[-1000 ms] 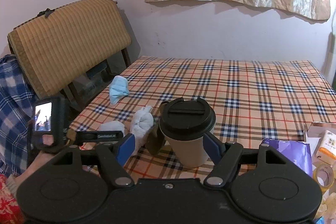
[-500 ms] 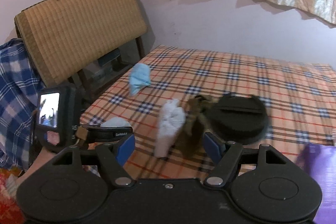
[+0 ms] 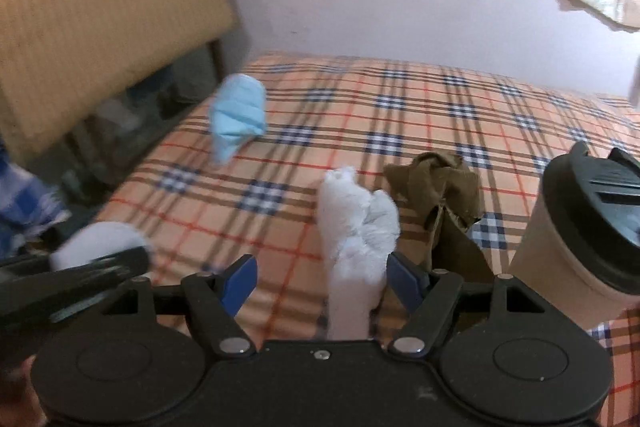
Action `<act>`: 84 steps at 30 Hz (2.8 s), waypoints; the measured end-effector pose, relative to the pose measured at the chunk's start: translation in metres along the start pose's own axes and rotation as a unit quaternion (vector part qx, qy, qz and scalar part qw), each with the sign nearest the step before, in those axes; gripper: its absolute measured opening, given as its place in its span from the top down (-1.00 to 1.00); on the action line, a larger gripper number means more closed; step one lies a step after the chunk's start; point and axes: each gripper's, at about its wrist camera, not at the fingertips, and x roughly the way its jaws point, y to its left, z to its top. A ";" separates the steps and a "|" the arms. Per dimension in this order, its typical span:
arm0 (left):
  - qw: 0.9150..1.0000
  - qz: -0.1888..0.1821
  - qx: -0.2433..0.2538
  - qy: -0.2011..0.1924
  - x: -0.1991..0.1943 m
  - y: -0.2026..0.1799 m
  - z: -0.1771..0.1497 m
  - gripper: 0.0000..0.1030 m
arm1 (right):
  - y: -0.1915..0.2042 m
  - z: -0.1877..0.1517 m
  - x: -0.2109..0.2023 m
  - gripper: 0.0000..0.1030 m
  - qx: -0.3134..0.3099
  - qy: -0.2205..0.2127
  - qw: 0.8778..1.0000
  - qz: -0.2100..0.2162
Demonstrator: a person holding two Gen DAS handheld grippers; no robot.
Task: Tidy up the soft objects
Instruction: 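Grasp a white towel with the left tool while right tool grasps another white towel, then carry the white towels with both tools over the cardboard box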
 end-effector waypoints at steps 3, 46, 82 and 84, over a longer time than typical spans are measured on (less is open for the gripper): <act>1.000 -0.012 -0.001 -0.003 0.003 -0.002 0.002 0.36 | -0.004 0.006 0.021 -0.64 0.013 0.005 1.000 -0.028; 0.998 -0.020 0.035 -0.057 -0.122 -0.098 0.019 0.39 | -0.078 0.006 -0.180 -0.05 -0.017 -0.073 0.995 0.072; 0.992 -0.075 0.085 -0.048 -0.126 -0.191 0.024 0.39 | -0.178 0.013 -0.217 -0.05 0.032 -0.094 0.995 0.025; 0.992 -0.078 0.086 -0.047 -0.126 -0.195 0.023 0.39 | -0.182 0.012 -0.217 -0.05 0.037 -0.094 0.995 0.023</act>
